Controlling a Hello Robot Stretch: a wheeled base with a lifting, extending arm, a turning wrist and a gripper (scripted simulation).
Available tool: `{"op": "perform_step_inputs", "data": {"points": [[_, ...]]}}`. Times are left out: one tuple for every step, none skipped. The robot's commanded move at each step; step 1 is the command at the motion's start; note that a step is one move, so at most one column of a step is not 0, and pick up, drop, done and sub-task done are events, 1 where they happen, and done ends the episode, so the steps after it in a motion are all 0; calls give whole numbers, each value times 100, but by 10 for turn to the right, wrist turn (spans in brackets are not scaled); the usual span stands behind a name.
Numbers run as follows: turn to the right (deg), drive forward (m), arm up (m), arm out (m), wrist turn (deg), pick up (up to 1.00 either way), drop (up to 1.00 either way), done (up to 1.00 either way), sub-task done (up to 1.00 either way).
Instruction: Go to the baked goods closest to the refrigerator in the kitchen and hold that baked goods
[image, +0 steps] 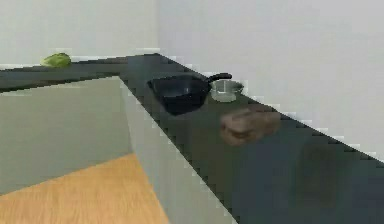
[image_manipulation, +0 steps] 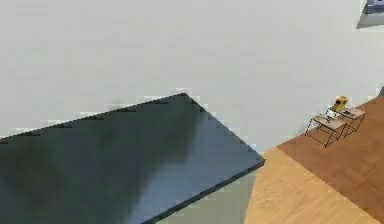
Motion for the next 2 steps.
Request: {"op": "perform_step_inputs", "data": {"points": [[-450, 0, 0, 0, 0, 0, 0, 0, 0], [-450, 0, 0, 0, 0, 0, 0, 0, 0]]}}
